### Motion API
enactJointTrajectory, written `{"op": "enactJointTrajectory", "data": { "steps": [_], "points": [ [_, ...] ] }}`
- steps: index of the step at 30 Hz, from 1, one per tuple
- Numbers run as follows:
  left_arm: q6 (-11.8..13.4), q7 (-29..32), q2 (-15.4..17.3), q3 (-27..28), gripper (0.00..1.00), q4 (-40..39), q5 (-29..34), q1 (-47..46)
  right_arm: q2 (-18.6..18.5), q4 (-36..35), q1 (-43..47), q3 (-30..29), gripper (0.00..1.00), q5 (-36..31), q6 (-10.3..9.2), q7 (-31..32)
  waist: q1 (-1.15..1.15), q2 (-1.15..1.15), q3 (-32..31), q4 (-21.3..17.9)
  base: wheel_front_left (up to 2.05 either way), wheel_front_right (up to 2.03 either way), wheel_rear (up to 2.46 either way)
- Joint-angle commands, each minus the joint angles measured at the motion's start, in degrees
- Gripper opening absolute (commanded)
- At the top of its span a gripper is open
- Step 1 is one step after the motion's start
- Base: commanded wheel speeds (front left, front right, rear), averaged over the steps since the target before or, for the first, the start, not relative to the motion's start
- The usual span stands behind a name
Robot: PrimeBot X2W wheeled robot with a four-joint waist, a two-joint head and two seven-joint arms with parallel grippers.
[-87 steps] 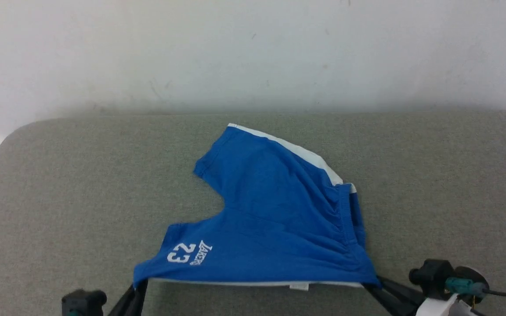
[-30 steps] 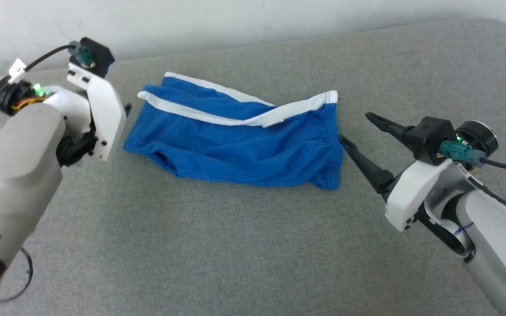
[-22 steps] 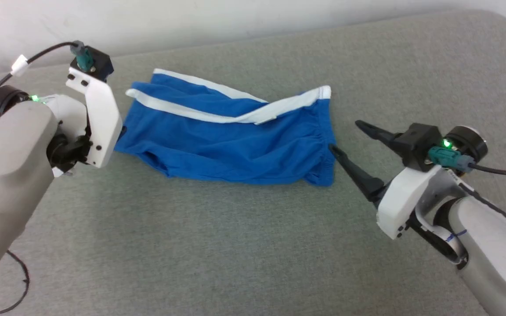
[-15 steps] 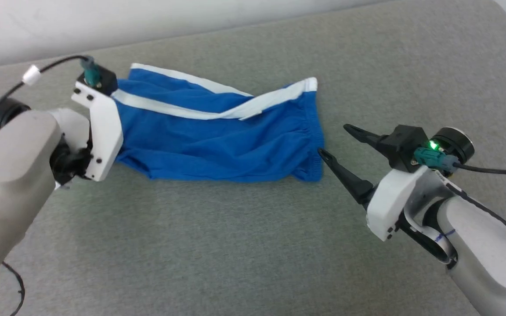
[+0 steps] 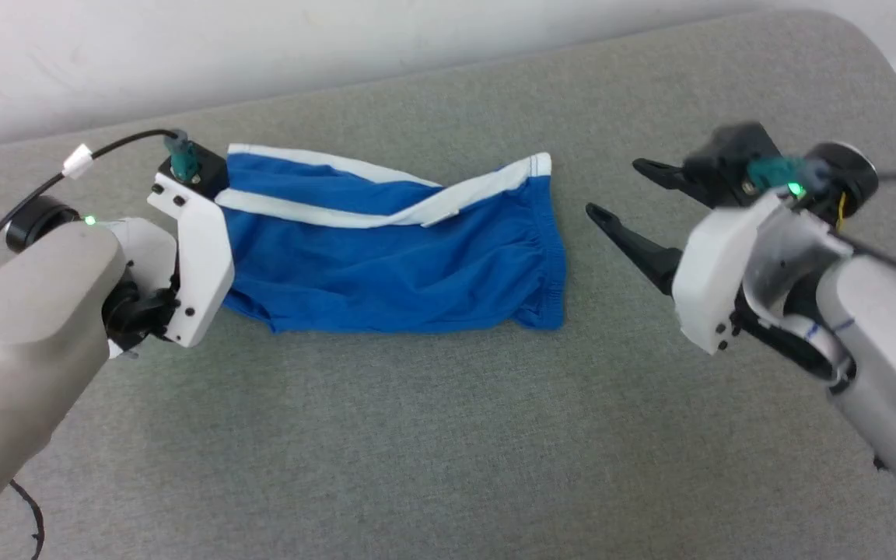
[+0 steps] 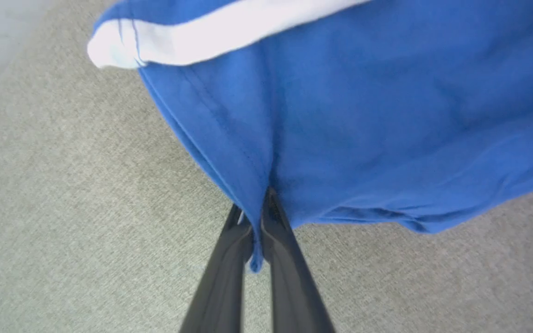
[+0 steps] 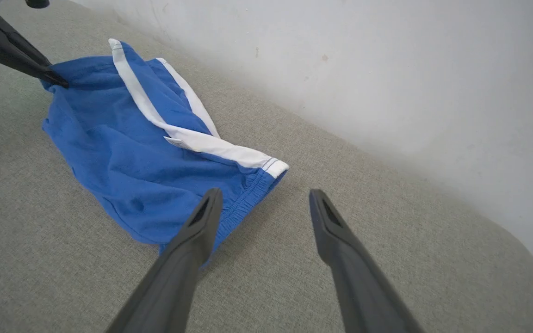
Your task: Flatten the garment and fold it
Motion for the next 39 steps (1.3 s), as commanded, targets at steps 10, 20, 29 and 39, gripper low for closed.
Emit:
{"op": "enactJointTrajectory", "data": {
  "steps": [10,20,29,39],
  "points": [
    [-0.38,-3.06,-1.13,-1.00,0.00,-1.68,-0.49,-0.10,0.45,8.15,-11.56,10.60,1.00,15.22,-0.12,27.47,0.00,0.00,-0.71,3.13,0.00,0.00,0.00],
    [-0.38,-5.44,-3.40,-1.30,0.00,-0.82,-0.73,-2.78,8.18,22.22,-8.53,13.82,1.00,16.63,-0.12,26.65,0.00,0.00,3.26,6.18,0.00,0.00,0.00],
    [-0.38,-8.47,-3.86,-1.47,0.00,1.40,-2.75,-1.17,7.40,23.87,-7.77,17.95,0.00,17.94,-0.12,18.42,0.00,0.00,2.29,6.26,0.00,0.00,0.00],
    [-0.29,-19.82,-2.23,-0.72,0.00,-0.34,-3.45,4.89,-1.67,12.29,-5.71,20.07,0.00,22.70,-0.12,8.83,0.00,0.00,-5.90,7.04,0.00,0.00,0.00]
  ]
}}
